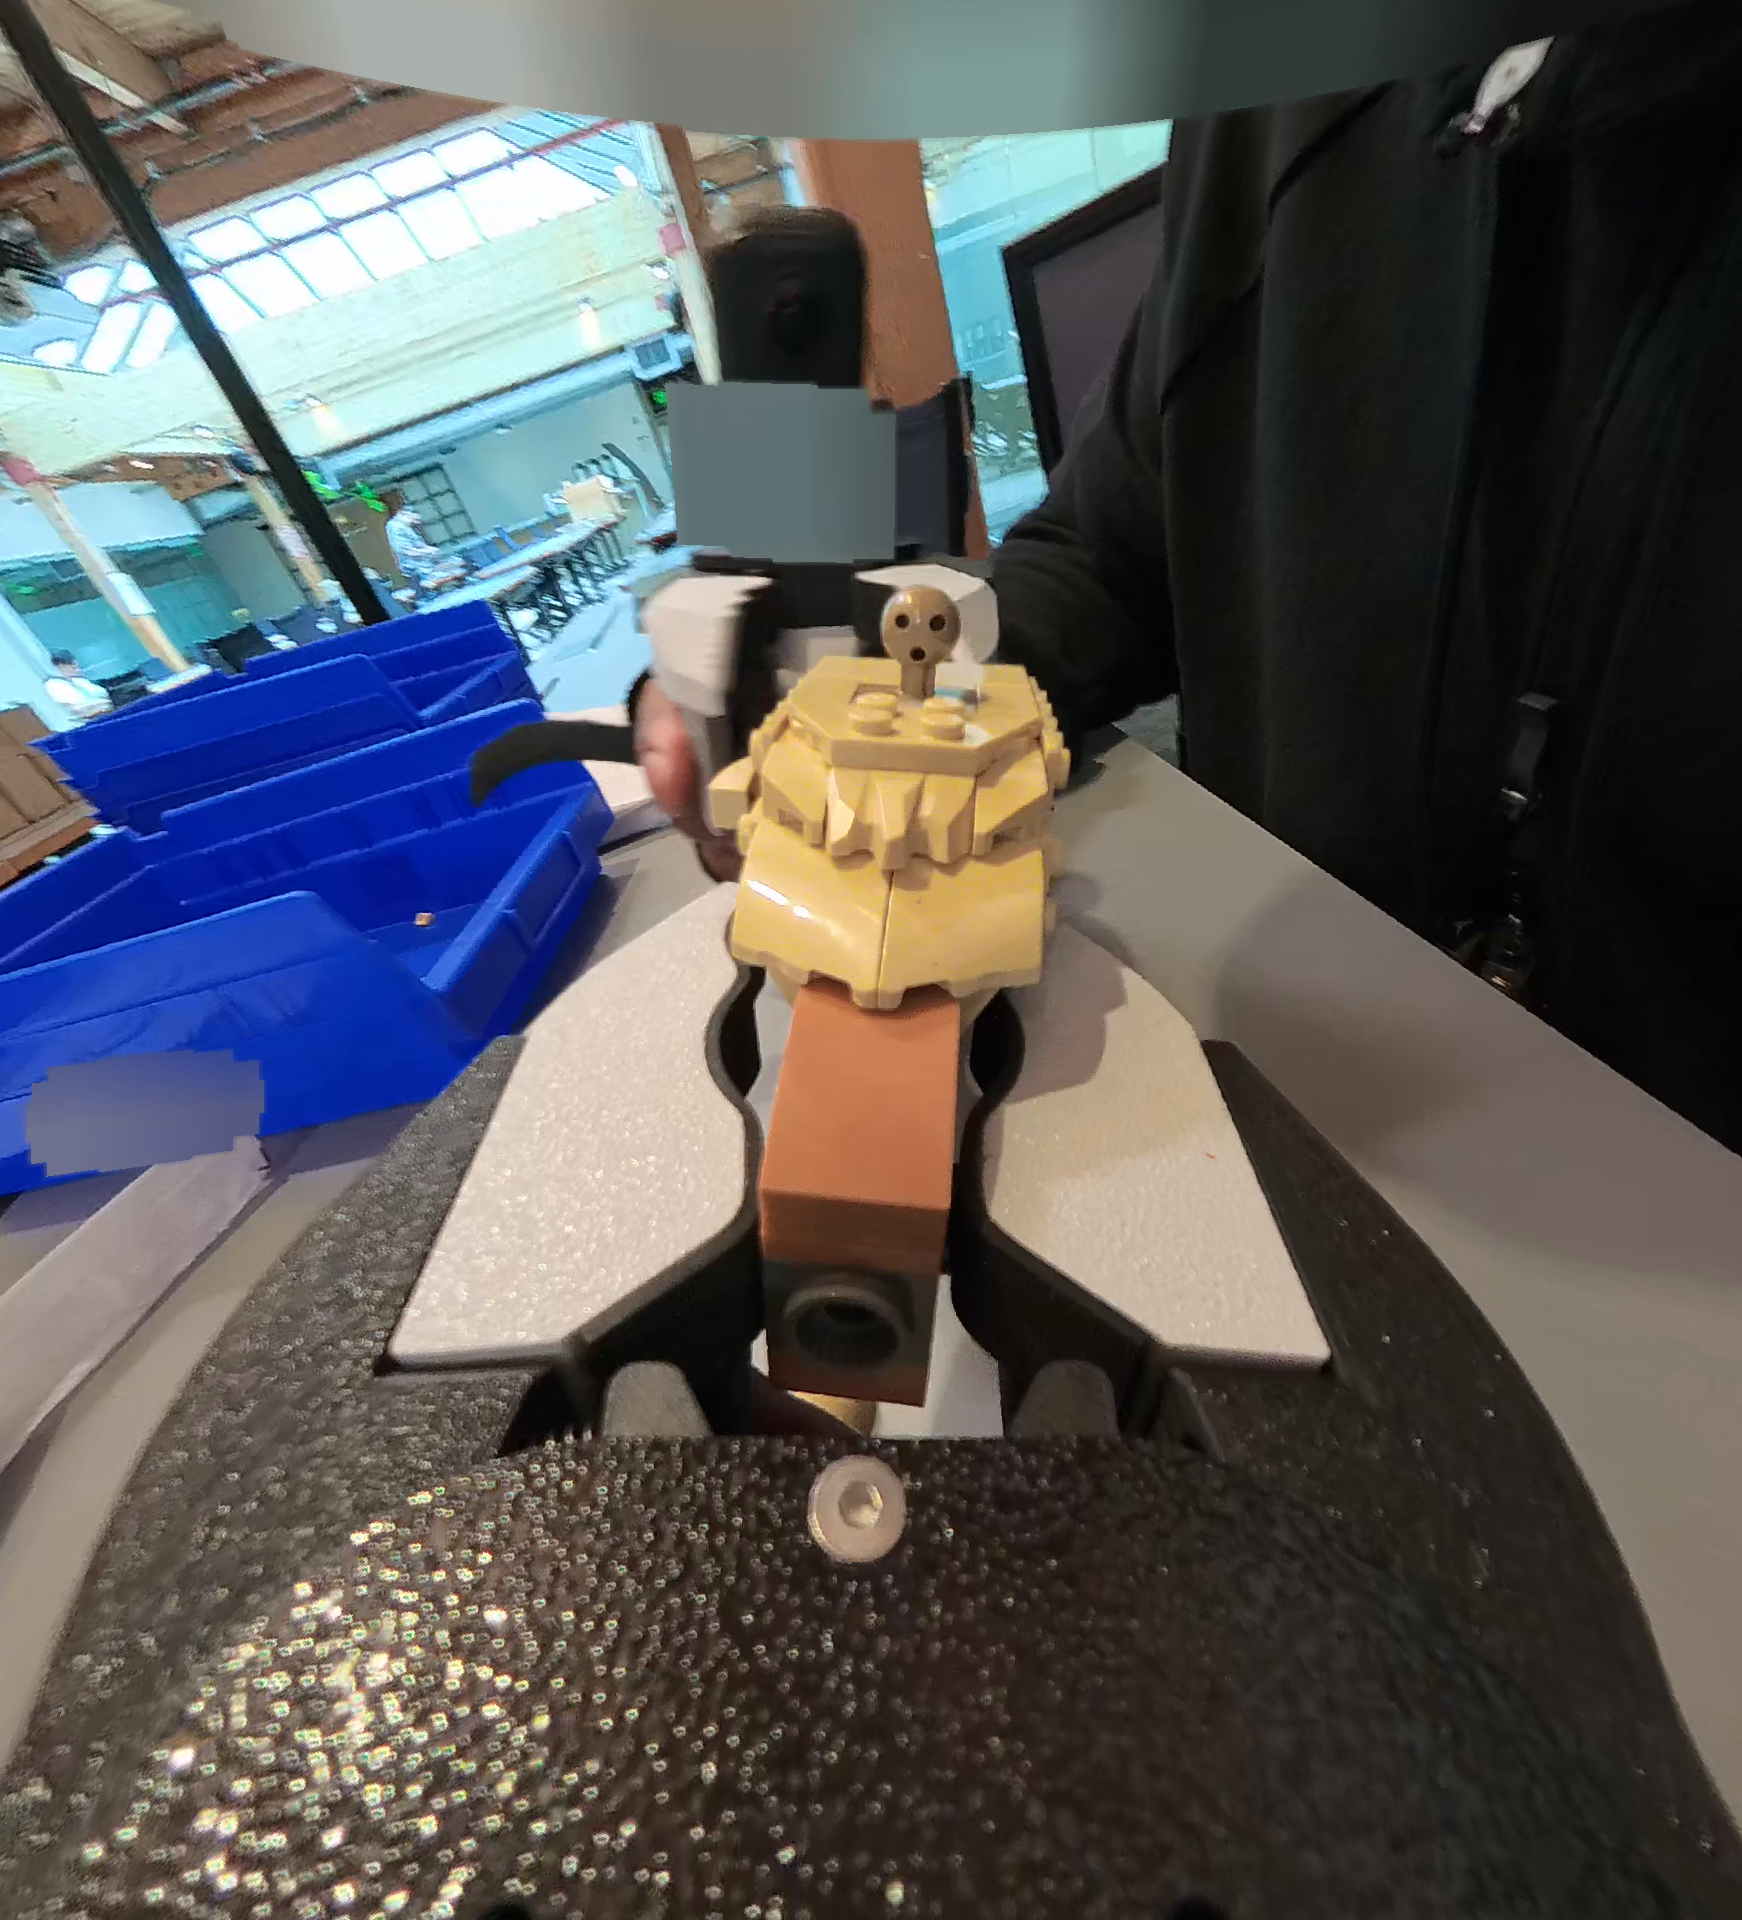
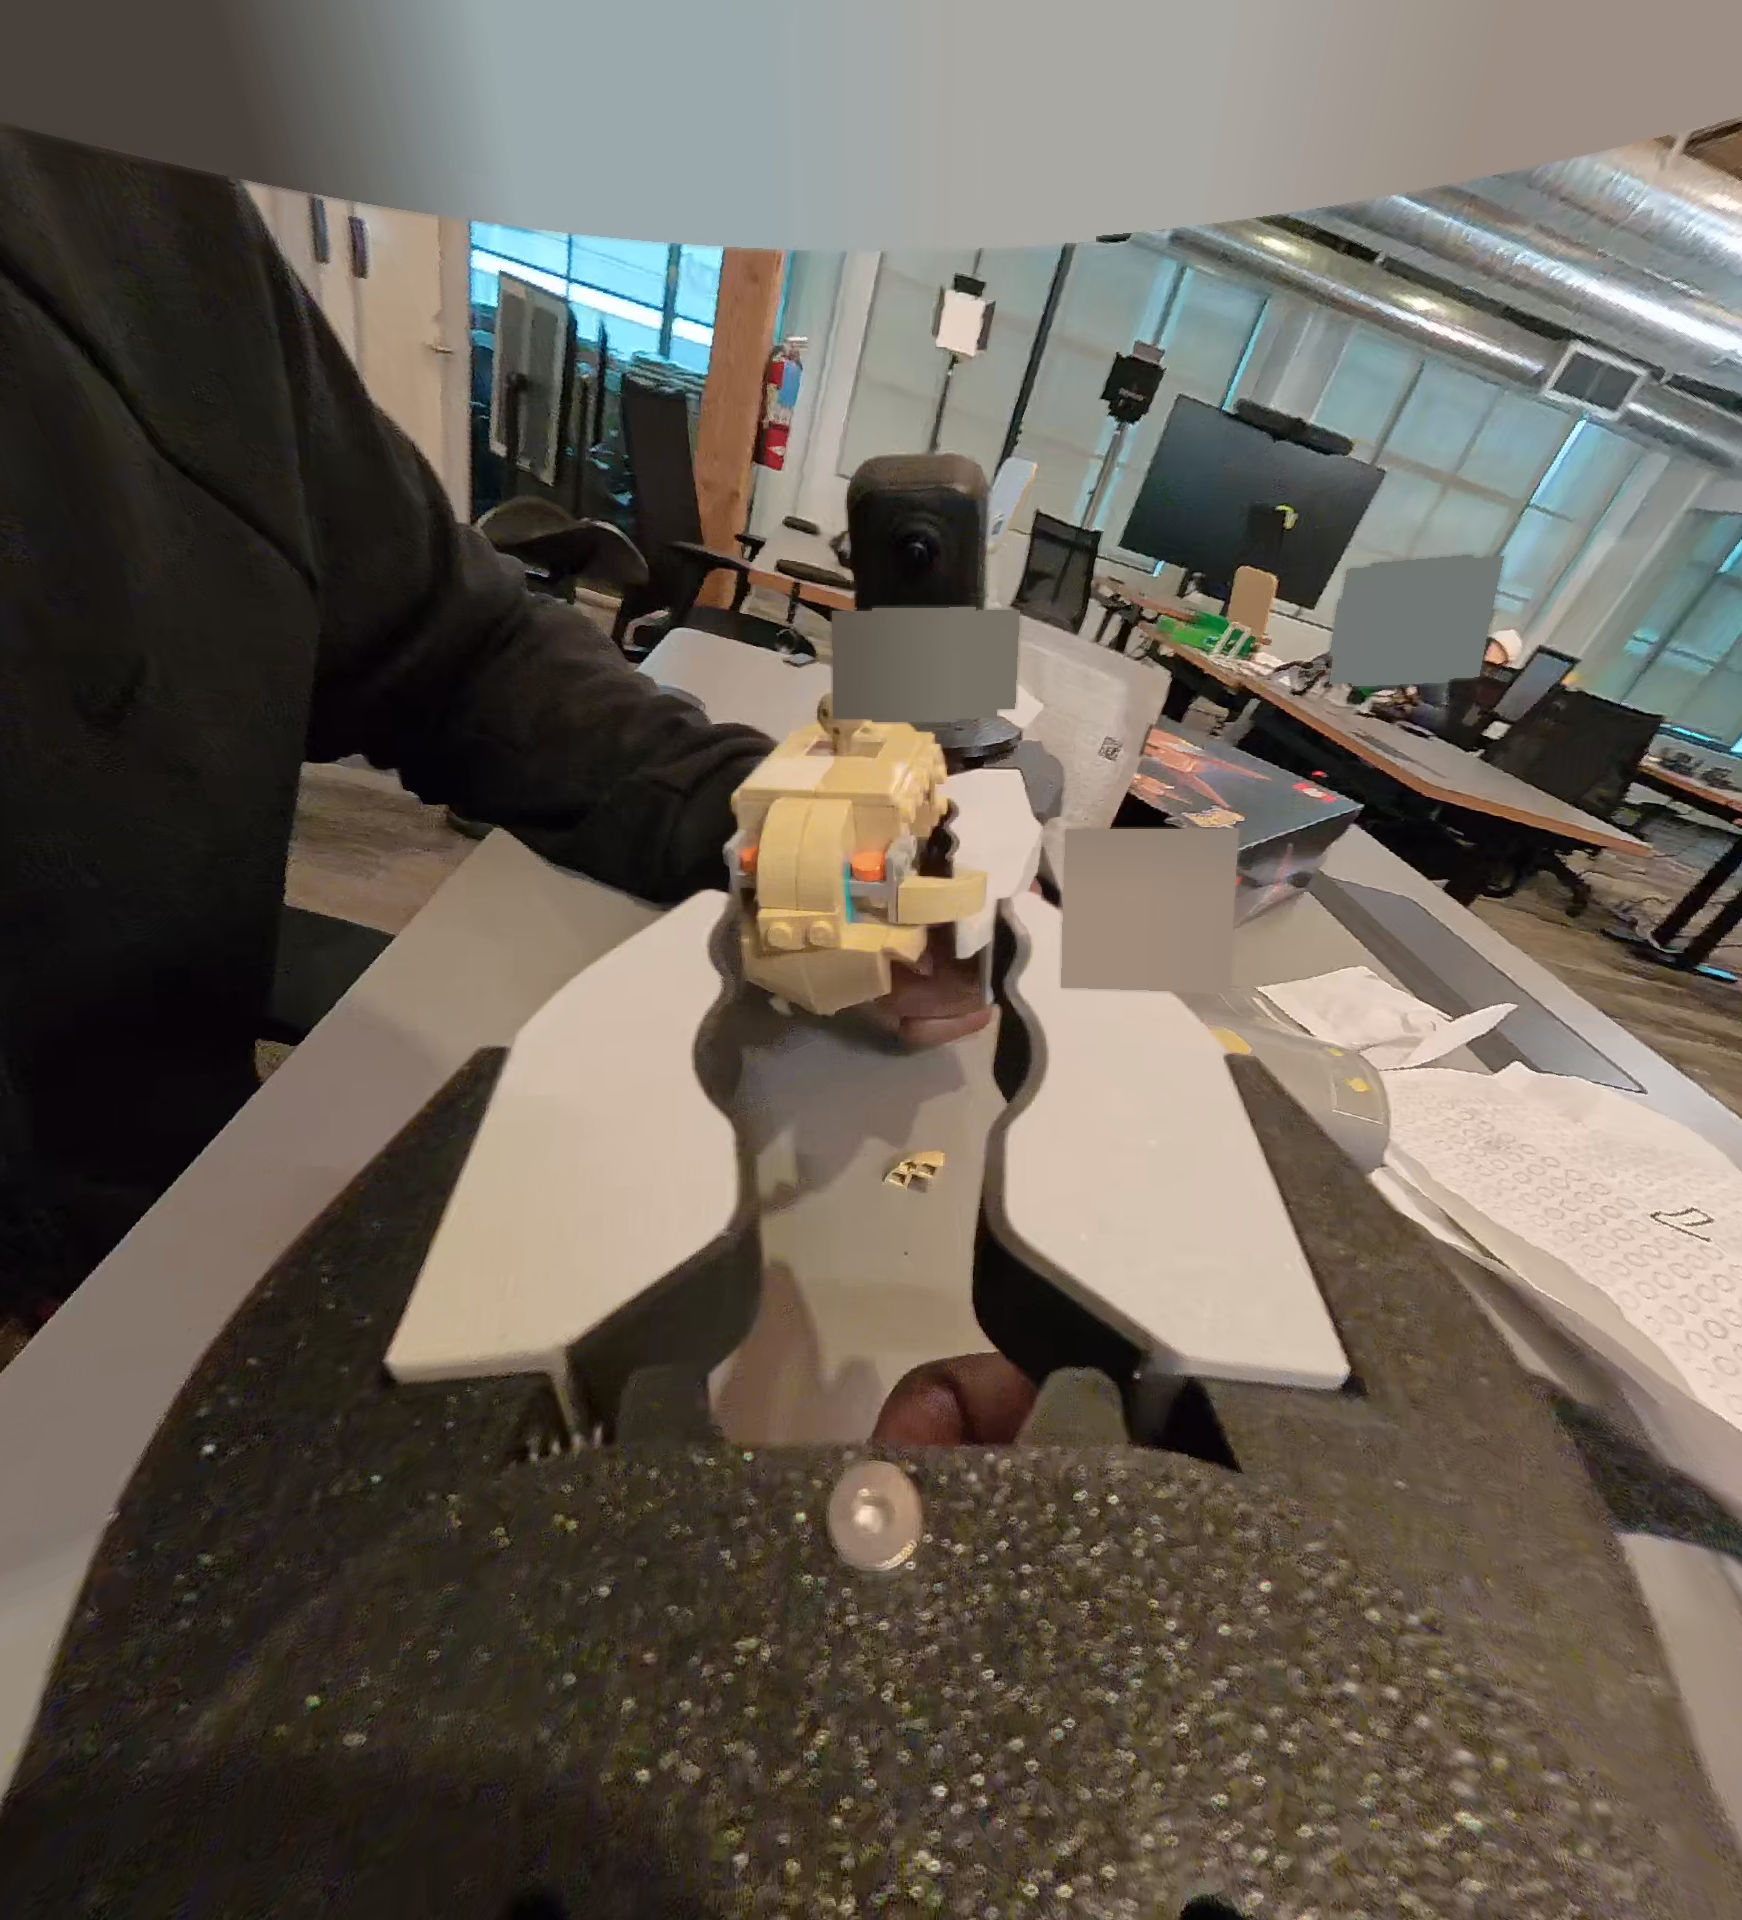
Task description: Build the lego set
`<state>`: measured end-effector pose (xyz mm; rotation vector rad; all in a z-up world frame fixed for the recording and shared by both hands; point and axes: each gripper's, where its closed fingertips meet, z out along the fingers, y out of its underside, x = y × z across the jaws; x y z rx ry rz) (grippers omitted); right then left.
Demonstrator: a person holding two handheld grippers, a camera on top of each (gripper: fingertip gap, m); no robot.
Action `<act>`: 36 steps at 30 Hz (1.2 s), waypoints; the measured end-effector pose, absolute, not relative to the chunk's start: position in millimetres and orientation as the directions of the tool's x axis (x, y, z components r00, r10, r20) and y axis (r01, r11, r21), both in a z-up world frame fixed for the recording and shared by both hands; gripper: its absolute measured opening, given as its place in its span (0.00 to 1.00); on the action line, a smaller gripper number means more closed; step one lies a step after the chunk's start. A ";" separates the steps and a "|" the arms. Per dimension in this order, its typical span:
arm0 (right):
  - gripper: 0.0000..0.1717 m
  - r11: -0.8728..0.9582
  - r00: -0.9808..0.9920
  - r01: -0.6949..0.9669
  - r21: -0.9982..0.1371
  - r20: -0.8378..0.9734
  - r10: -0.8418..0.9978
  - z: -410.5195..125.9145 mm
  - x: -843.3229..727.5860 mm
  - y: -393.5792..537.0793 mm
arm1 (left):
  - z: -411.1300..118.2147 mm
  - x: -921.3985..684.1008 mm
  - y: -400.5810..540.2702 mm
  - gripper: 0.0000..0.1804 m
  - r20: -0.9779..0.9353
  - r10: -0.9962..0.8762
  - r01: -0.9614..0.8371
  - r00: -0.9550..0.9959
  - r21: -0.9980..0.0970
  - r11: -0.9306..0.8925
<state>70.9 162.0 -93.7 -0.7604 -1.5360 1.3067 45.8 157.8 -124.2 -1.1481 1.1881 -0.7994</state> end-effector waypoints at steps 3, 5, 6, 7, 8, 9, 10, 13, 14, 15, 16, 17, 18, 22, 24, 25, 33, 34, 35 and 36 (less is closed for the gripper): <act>0.36 0.257 -0.415 -0.085 -0.963 0.269 0.869 -104.1 69.4 152.5 | -133.0 52.3 150.5 0.21 -0.281 -0.944 -0.127 0.171 -0.957 0.261; 0.42 0.273 -0.453 -0.068 -0.960 0.274 0.849 -111.0 68.6 144.9 | -139.6 58.0 145.0 0.21 -0.279 -0.952 -0.155 0.126 -0.953 0.259; 0.43 0.281 -0.464 -0.064 -0.958 0.278 0.841 -113.7 68.5 141.9 | -142.3 60.3 142.9 0.21 -0.285 -0.952 -0.171 0.109 -0.949 0.265; 0.43 0.290 -0.468 -0.063 -0.955 0.284 0.837 -115.5 68.2 140.0 | -143.7 62.3 141.5 0.21 -0.288 -0.953 -0.179 0.098 -0.947 0.267; 0.43 0.298 -0.465 -0.062 -0.952 0.292 0.835 -116.6 67.6 138.9 | -144.2 63.7 140.5 0.21 -0.287 -0.954 -0.182 0.091 -0.946 0.268; 0.42 0.304 -0.460 -0.063 -0.950 0.298 0.836 -117.0 67.1 138.4 | -144.5 64.3 140.3 0.21 -0.289 -0.953 -0.184 0.091 -0.945 0.270; 0.41 0.307 -0.458 -0.063 -0.950 0.301 0.837 -117.3 66.7 137.6 | -144.4 64.3 140.9 0.21 -0.292 -0.951 -0.185 0.096 -0.944 0.271; 0.39 0.324 -0.435 -0.046 -0.945 0.311 0.845 -120.7 63.5 138.8 | -141.3 61.2 145.1 0.21 -0.299 -0.946 -0.179 0.127 -0.945 0.275; 0.38 0.326 -0.423 -0.043 -0.944 0.313 0.850 -121.1 62.2 139.9 | -139.4 59.9 146.7 0.21 -0.302 -0.943 -0.173 0.139 -0.945 0.277; 0.36 0.325 -0.410 -0.044 -0.945 0.314 0.856 -120.7 61.2 140.8 | -137.5 58.5 147.7 0.21 -0.303 -0.941 -0.167 0.148 -0.946 0.278; 0.35 0.325 -0.396 -0.045 -0.945 0.316 0.862 -119.9 60.1 142.1 | -136.1 57.5 148.3 0.21 -0.303 -0.941 -0.162 0.154 -0.947 0.278; 0.34 0.324 -0.389 -0.046 -0.945 0.316 0.866 -119.4 59.6 142.8 | -135.3 56.8 148.4 0.21 -0.302 -0.941 -0.160 0.156 -0.947 0.277; 0.34 0.322 -0.383 -0.045 -0.946 0.314 0.869 -119.0 58.9 143.7 | -135.7 56.7 148.0 0.21 -0.300 -0.942 -0.162 0.152 -0.947 0.276; 0.35 0.297 -0.417 -0.048 -0.954 0.289 0.862 -119.9 60.6 140.6 | -142.8 60.1 144.2 0.21 -0.289 -0.951 -0.186 0.114 -0.946 0.265; 0.35 0.295 -0.432 -0.045 -0.955 0.285 0.856 -121.2 61.6 138.1 | -144.9 62.2 143.5 0.21 -0.289 -0.951 -0.194 0.106 -0.944 0.265; 0.34 0.303 -0.431 -0.041 -0.952 0.291 0.854 -122.5 61.3 137.8 | -144.5 62.6 143.7 0.21 -0.291 -0.951 -0.192 0.109 -0.944 0.267; 0.31 0.287 -0.395 -0.038 -0.957 0.278 0.875 -121.5 57.6 140.4 | -140.4 59.5 146.5 0.21 -0.302 -0.944 -0.182 0.133 -0.944 0.277; 0.31 0.285 -0.391 -0.039 -0.958 0.277 0.878 -121.0 57.2 140.6 | -139.9 59.1 146.7 0.21 -0.304 -0.943 -0.179 0.135 -0.944 0.278; 0.31 0.283 -0.388 -0.041 -0.958 0.276 0.880 -120.5 56.9 140.6 | -139.3 58.7 146.6 0.21 -0.305 -0.942 -0.177 0.137 -0.944 0.280; 0.31 0.281 -0.384 -0.043 -0.959 0.276 0.881 -119.9 56.8 140.7 | -138.7 58.5 146.8 0.21 -0.307 -0.941 -0.175 0.139 -0.943 0.282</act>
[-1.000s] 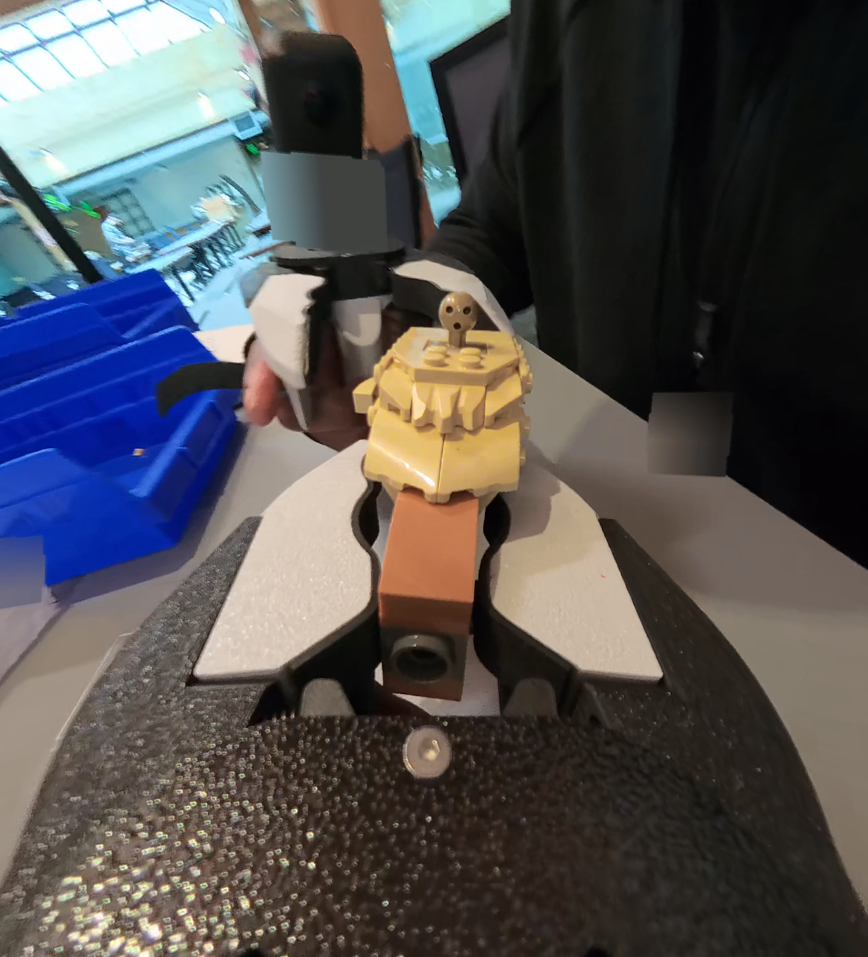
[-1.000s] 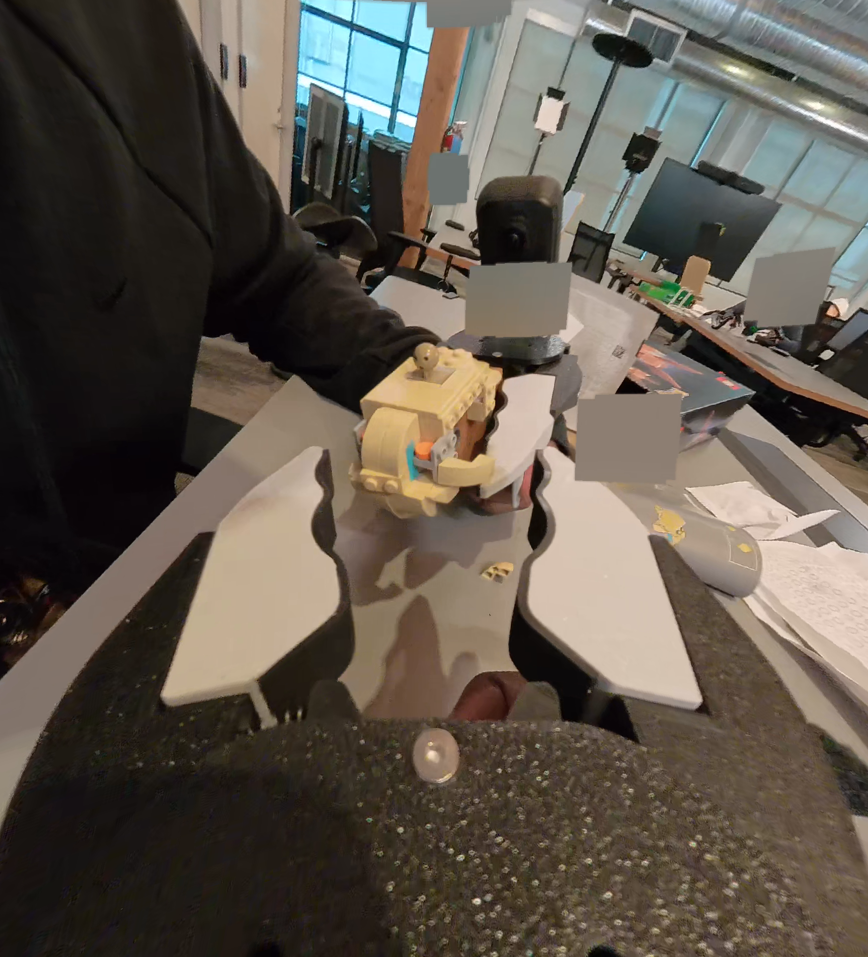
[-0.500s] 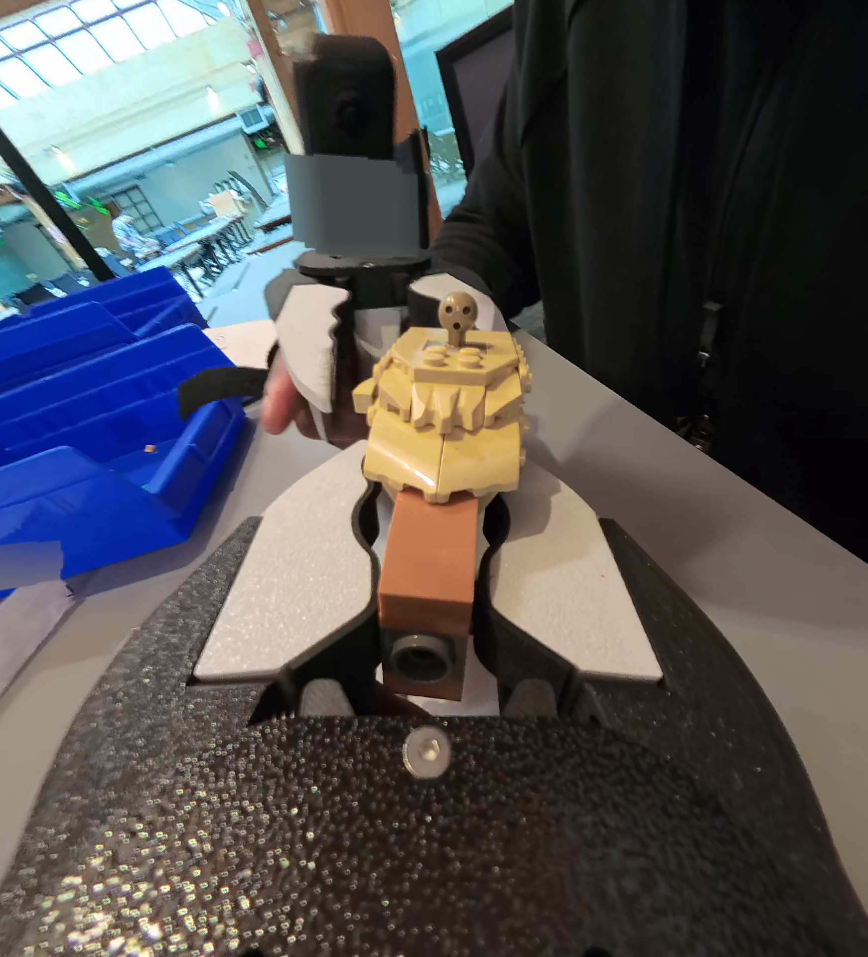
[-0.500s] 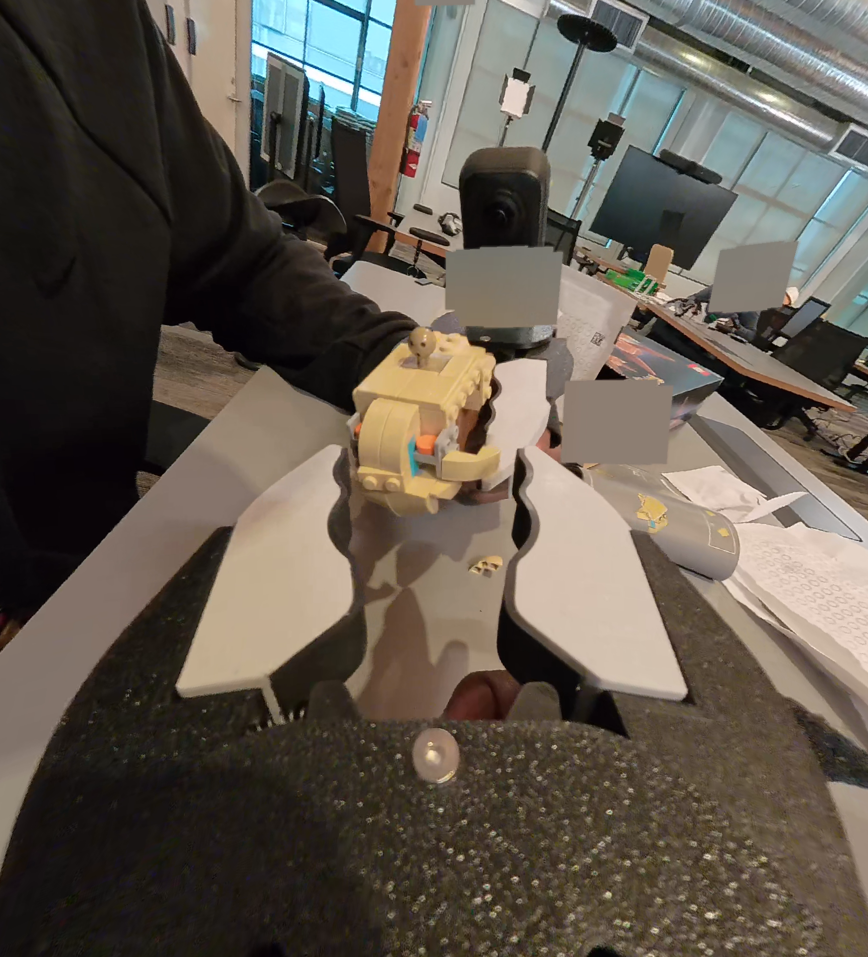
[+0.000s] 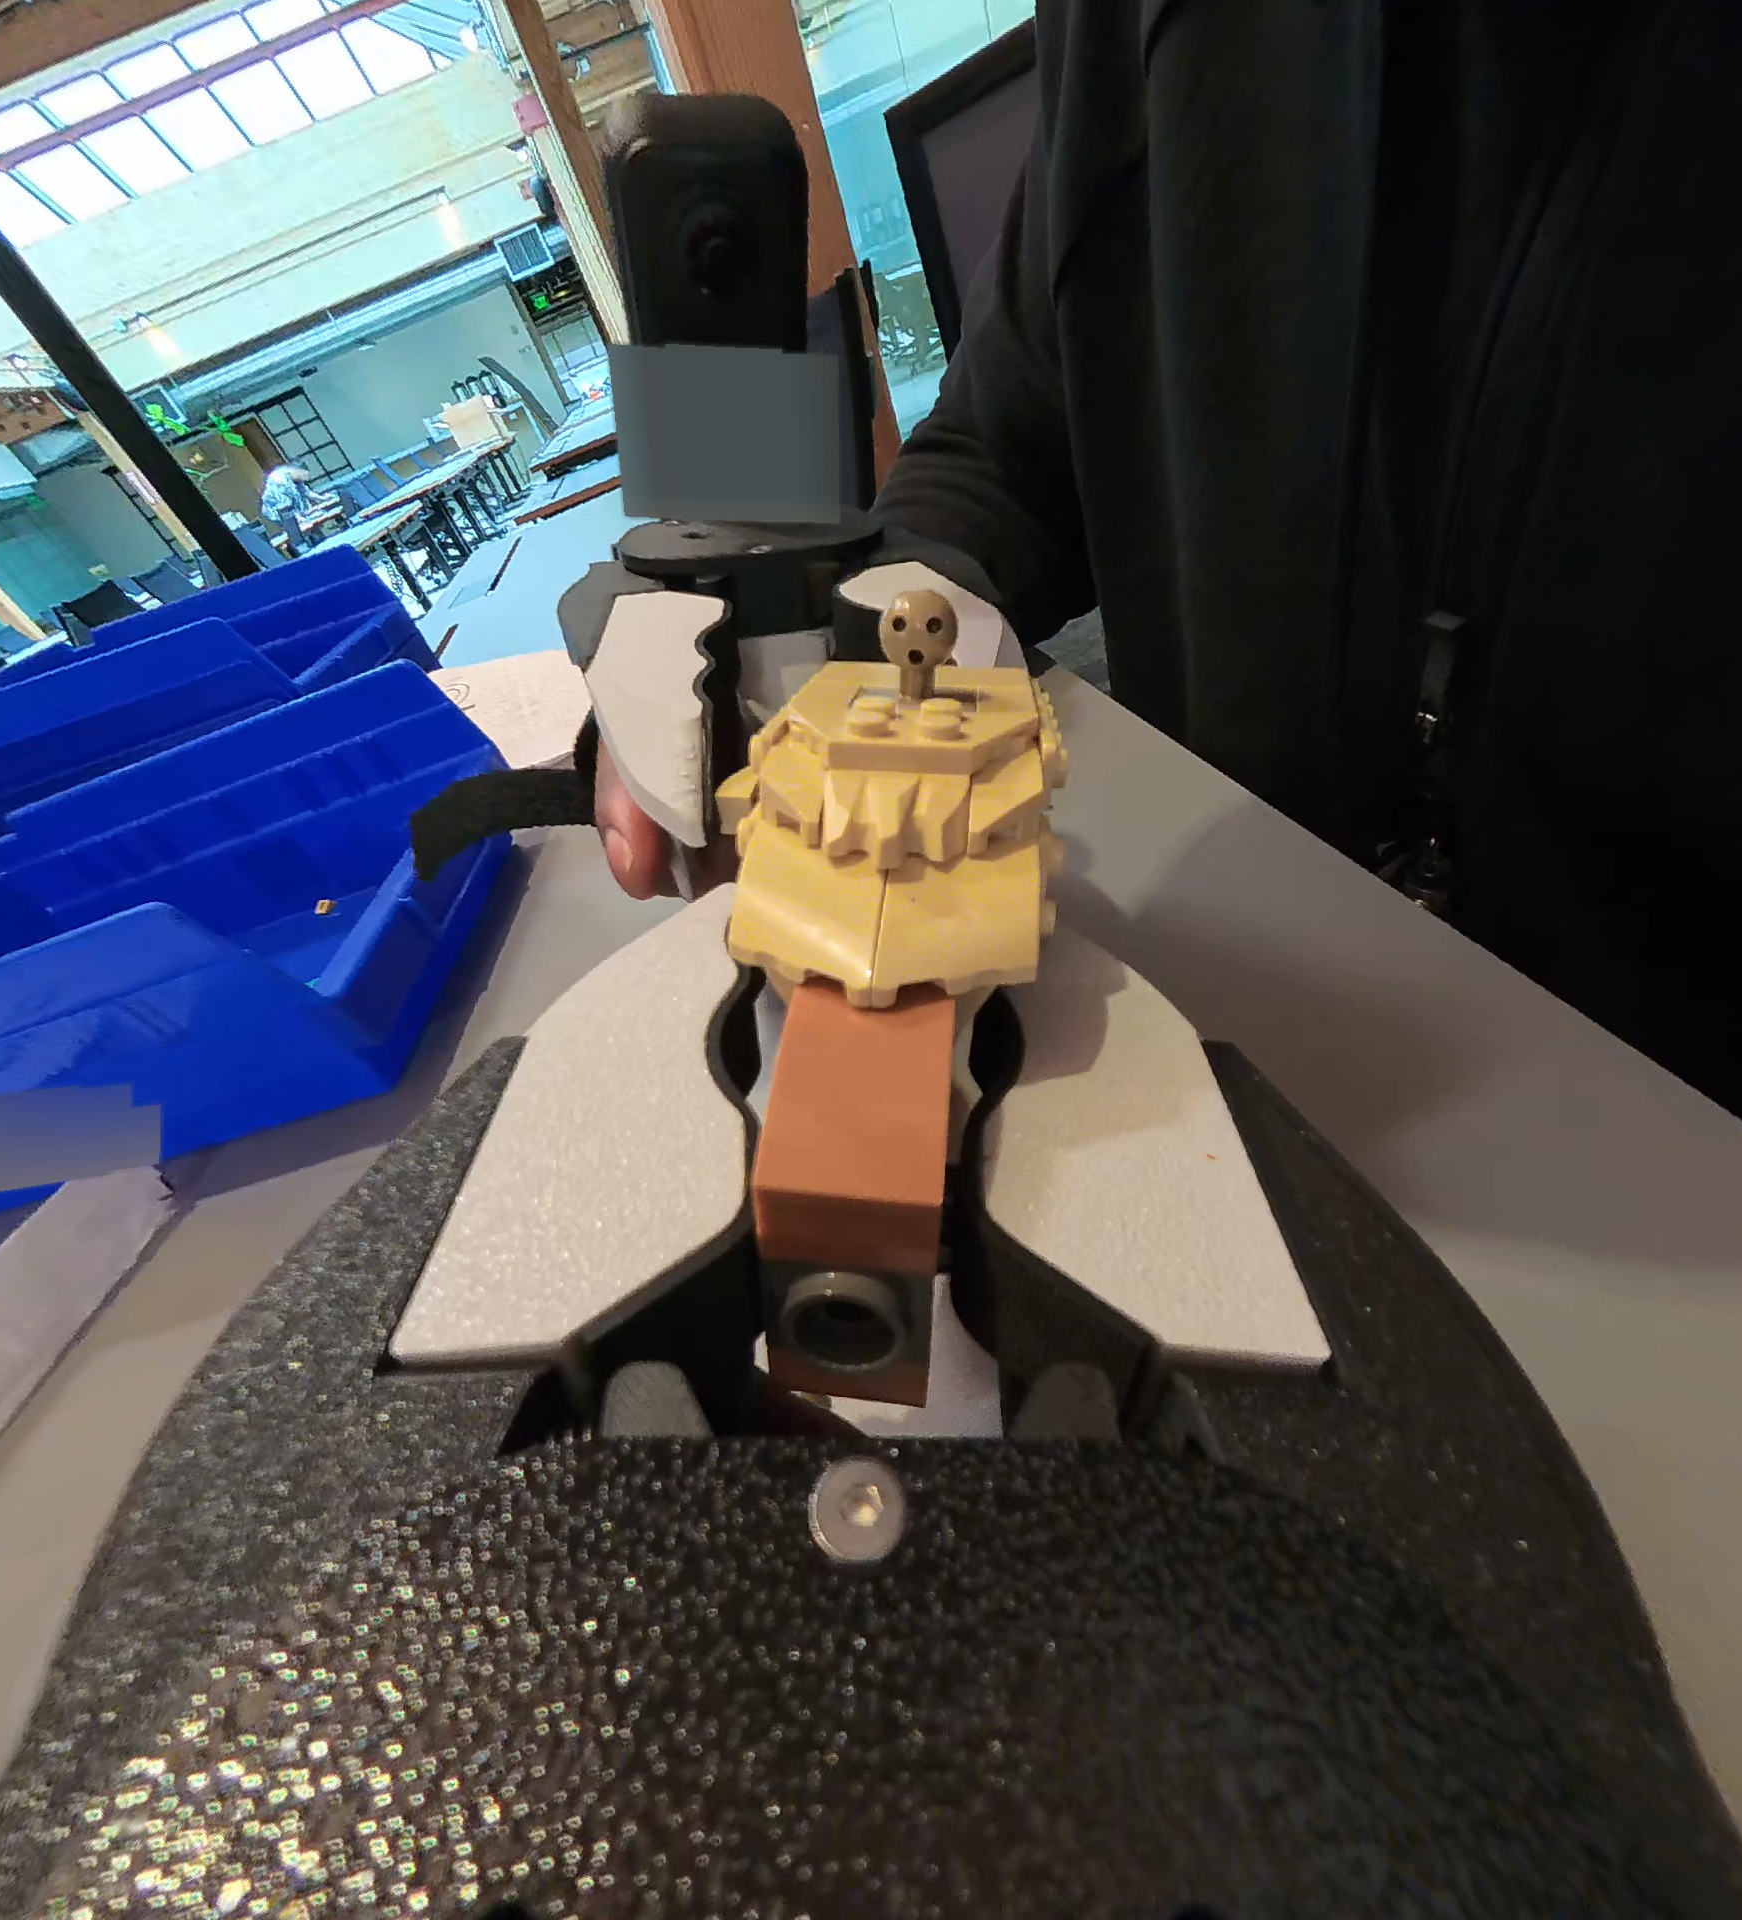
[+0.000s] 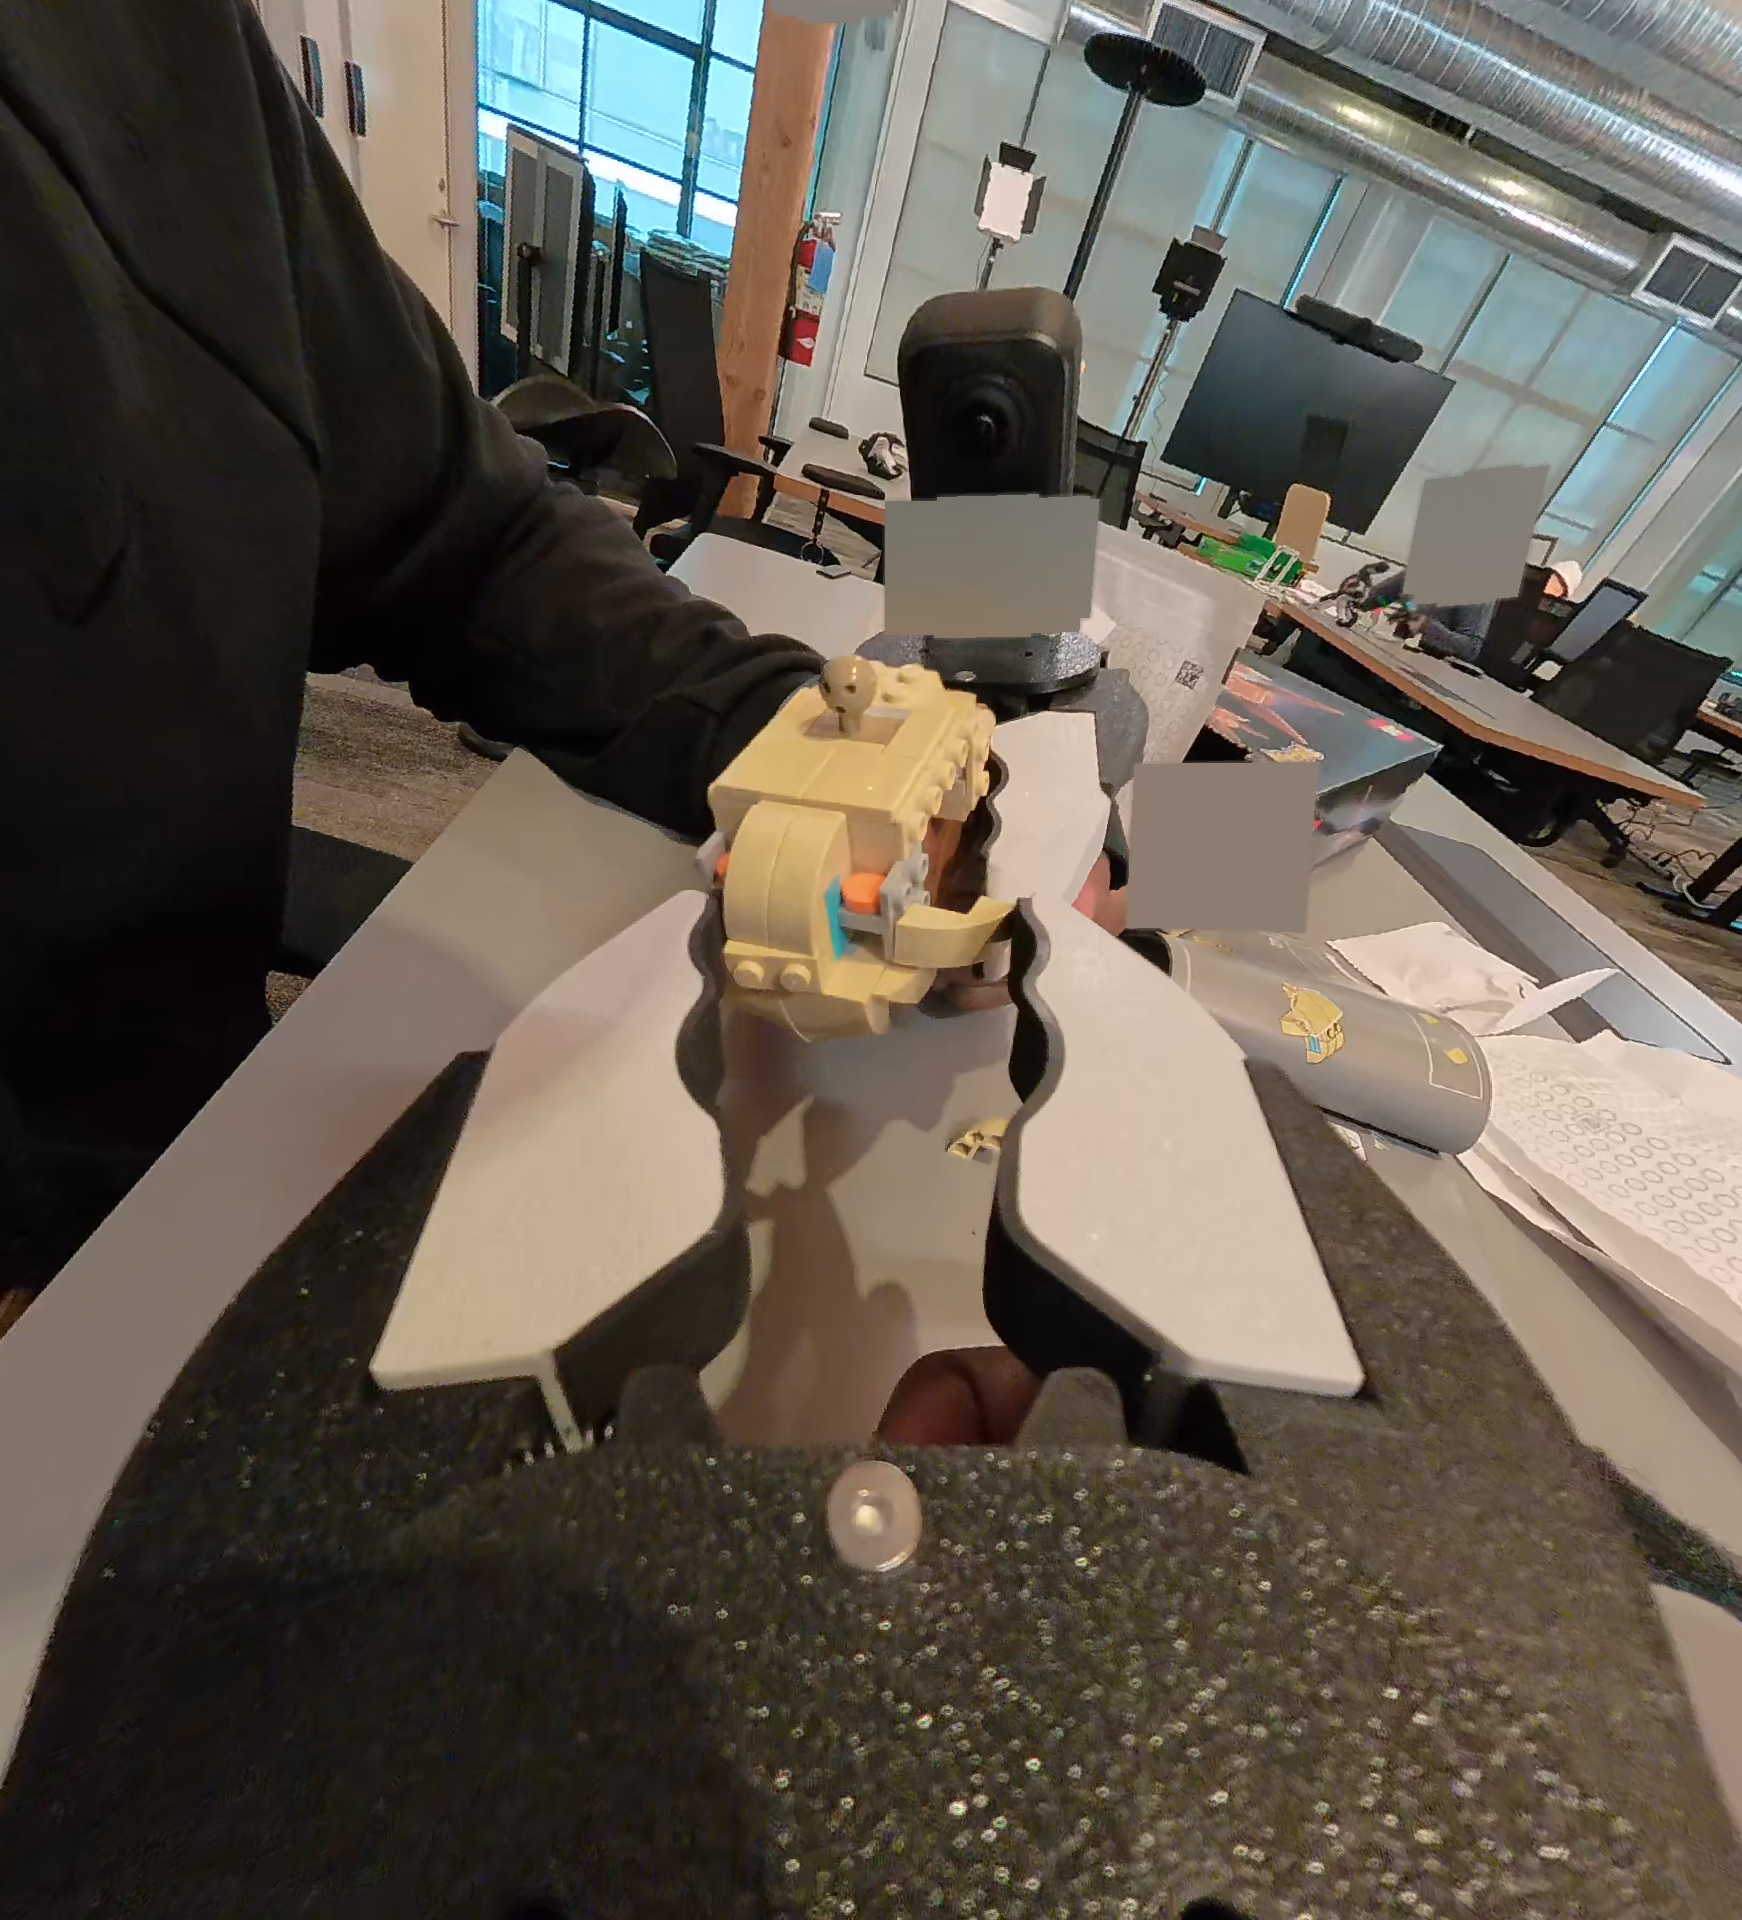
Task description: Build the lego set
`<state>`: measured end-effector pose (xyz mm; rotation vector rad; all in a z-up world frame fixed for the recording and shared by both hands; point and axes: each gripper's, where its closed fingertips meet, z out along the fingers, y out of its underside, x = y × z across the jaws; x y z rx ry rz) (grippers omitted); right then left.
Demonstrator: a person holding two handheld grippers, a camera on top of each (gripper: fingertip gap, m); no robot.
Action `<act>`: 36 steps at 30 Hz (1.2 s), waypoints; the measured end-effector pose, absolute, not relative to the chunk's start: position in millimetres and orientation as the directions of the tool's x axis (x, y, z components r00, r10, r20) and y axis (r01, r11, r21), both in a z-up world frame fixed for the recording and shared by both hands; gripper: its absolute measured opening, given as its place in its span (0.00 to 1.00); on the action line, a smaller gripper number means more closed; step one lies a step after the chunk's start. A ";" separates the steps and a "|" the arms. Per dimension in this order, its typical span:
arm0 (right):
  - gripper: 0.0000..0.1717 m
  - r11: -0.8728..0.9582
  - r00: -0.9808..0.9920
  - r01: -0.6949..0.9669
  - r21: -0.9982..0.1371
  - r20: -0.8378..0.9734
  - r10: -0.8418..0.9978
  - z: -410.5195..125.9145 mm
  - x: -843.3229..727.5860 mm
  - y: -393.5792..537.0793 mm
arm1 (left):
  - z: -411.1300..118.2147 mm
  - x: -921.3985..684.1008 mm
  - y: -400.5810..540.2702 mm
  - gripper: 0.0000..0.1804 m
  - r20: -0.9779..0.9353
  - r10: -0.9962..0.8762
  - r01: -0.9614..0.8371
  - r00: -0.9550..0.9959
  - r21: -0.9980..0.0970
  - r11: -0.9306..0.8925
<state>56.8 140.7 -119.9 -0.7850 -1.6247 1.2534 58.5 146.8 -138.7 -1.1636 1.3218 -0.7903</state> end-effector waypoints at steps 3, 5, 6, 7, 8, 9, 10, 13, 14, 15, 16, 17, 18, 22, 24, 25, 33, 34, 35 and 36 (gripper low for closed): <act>0.31 0.274 -0.378 -0.047 -0.960 0.271 0.885 -118.3 56.5 141.4 | -136.9 58.0 147.3 0.21 -0.308 -0.940 -0.168 0.145 -0.944 0.284; 0.30 0.267 -0.378 -0.050 -0.962 0.266 0.887 -117.4 56.7 141.2 | -136.0 58.3 147.2 0.21 -0.303 -0.942 -0.162 0.145 -0.946 0.280; 0.30 0.266 -0.378 -0.051 -0.963 0.265 0.887 -116.9 56.7 141.3 | -135.6 58.3 147.3 0.21 -0.300 -0.943 -0.159 0.146 -0.948 0.277; 0.30 0.265 -0.379 -0.053 -0.963 0.265 0.887 -116.7 56.9 141.2 | -135.4 58.5 147.2 0.21 -0.298 -0.943 -0.158 0.146 -0.948 0.276; 0.30 0.265 -0.380 -0.054 -0.963 0.265 0.886 -116.4 57.1 141.0 | -135.2 58.7 147.1 0.21 -0.296 -0.944 -0.157 0.145 -0.949 0.273; 0.30 0.263 -0.383 -0.054 -0.963 0.263 0.886 -116.4 57.2 140.7 | -135.2 58.9 147.2 0.21 -0.293 -0.945 -0.156 0.144 -0.950 0.271; 0.30 0.260 -0.389 -0.053 -0.964 0.260 0.884 -116.6 57.4 140.0 | -135.3 59.3 146.7 0.21 -0.290 -0.947 -0.157 0.141 -0.951 0.267; 0.30 0.258 -0.398 -0.055 -0.965 0.258 0.880 -116.5 58.0 138.2 | -135.4 60.5 145.9 0.21 -0.281 -0.950 -0.153 0.133 -0.953 0.260; 0.30 0.258 -0.396 -0.053 -0.965 0.257 0.881 -116.5 57.7 138.7 | -135.3 60.2 146.4 0.21 -0.281 -0.950 -0.154 0.135 -0.953 0.260; 0.30 0.258 -0.395 -0.052 -0.965 0.257 0.882 -116.5 57.5 138.9 | -135.2 59.9 146.6 0.21 -0.281 -0.950 -0.155 0.136 -0.953 0.260; 0.30 0.257 -0.395 -0.052 -0.965 0.256 0.882 -116.4 57.4 139.0 | -135.0 59.8 146.6 0.21 -0.281 -0.950 -0.154 0.136 -0.953 0.260; 0.30 0.257 -0.394 -0.051 -0.965 0.256 0.883 -116.3 57.3 139.0 | -134.8 59.6 146.7 0.21 -0.281 -0.950 -0.152 0.137 -0.954 0.260; 0.30 0.258 -0.393 -0.049 -0.965 0.257 0.883 -116.5 57.1 139.0 | -134.8 59.3 146.8 0.21 -0.282 -0.949 -0.153 0.138 -0.953 0.261; 0.29 0.265 -0.392 -0.053 -0.963 0.264 0.881 -116.2 57.2 139.4 | -134.2 59.5 147.0 0.21 -0.281 -0.950 -0.150 0.139 -0.954 0.260; 0.29 0.272 -0.390 -0.053 -0.961 0.271 0.880 -116.4 57.2 139.2 | -134.4 59.5 146.8 0.21 -0.283 -0.949 -0.150 0.138 -0.953 0.263; 0.29 0.274 -0.390 -0.052 -0.960 0.272 0.880 -116.4 57.2 139.2 | -134.4 59.4 146.9 0.21 -0.285 -0.949 -0.151 0.139 -0.953 0.264; 0.30 0.295 -0.387 -0.053 -0.954 0.292 0.875 -116.5 57.9 138.4 | -134.9 60.4 145.9 0.21 -0.296 -0.945 -0.146 0.137 -0.950 0.276; 0.30 0.298 -0.385 -0.054 -0.953 0.295 0.875 -116.3 57.8 138.2 | -134.7 60.3 145.6 0.21 -0.296 -0.945 -0.141 0.137 -0.951 0.277; 0.30 0.298 -0.384 -0.055 -0.953 0.295 0.875 -116.0 57.7 138.0 | -134.5 60.3 145.4 0.21 -0.295 -0.946 -0.134 0.137 -0.951 0.277; 0.30 0.294 -0.382 -0.055 -0.954 0.292 0.877 -115.3 57.6 138.2 | -134.0 60.2 145.4 0.21 -0.290 -0.947 -0.125 0.139 -0.954 0.274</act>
